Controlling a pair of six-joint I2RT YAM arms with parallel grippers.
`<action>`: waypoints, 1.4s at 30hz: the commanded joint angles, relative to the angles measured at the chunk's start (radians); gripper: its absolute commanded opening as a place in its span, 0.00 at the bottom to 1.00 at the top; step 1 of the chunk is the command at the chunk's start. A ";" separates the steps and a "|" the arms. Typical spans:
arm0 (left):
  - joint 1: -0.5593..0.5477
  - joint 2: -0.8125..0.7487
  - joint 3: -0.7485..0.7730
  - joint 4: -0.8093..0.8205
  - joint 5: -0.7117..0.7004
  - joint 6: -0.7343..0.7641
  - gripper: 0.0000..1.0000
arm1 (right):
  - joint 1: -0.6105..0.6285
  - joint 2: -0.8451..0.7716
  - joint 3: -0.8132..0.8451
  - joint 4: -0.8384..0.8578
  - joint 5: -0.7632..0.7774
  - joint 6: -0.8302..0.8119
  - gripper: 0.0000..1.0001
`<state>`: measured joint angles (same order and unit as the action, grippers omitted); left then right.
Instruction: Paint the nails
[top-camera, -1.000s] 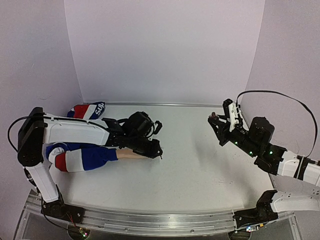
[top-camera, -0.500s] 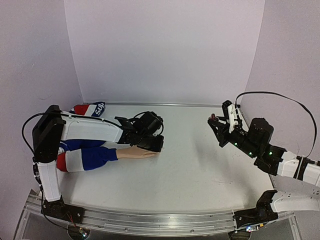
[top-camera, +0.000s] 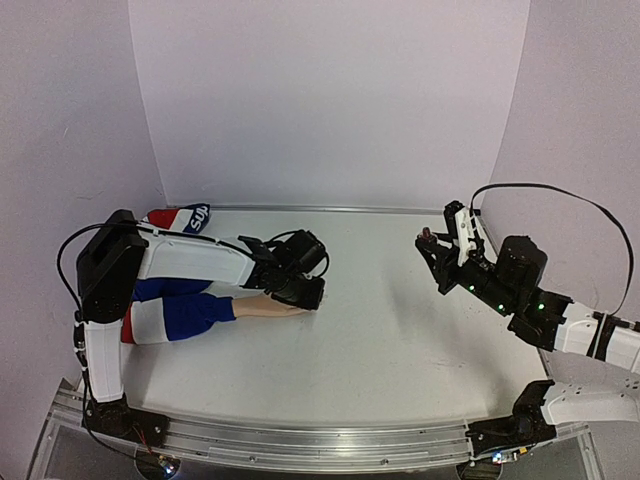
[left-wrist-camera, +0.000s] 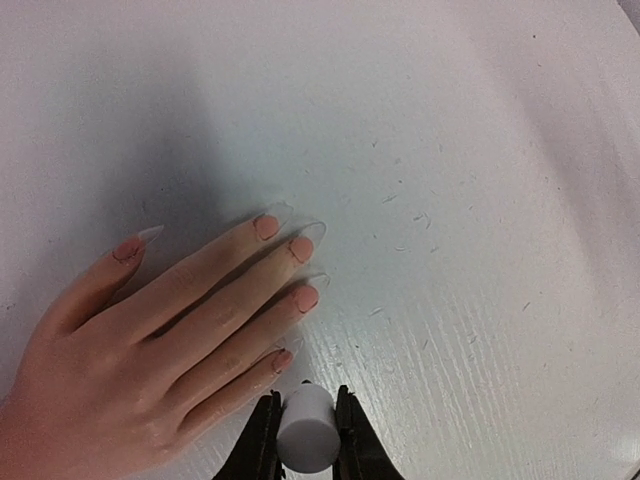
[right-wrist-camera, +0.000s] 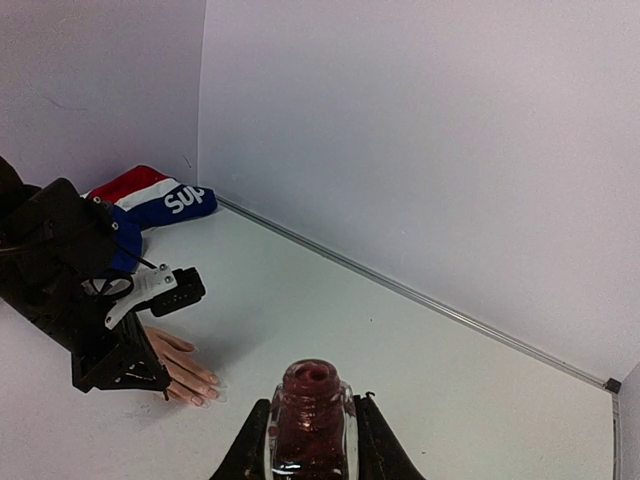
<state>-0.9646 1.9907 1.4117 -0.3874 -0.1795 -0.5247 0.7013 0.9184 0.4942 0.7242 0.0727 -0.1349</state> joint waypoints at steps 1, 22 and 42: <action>0.011 0.005 0.061 -0.005 -0.014 -0.001 0.00 | -0.002 -0.001 0.003 0.066 0.009 -0.010 0.00; 0.024 0.038 0.075 -0.018 0.011 -0.012 0.00 | -0.003 0.012 0.006 0.065 -0.002 -0.008 0.00; 0.035 0.045 0.078 -0.016 0.019 -0.017 0.00 | -0.003 0.036 0.009 0.065 -0.008 -0.009 0.00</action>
<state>-0.9356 2.0476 1.4467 -0.4042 -0.1593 -0.5301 0.7013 0.9512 0.4942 0.7254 0.0681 -0.1352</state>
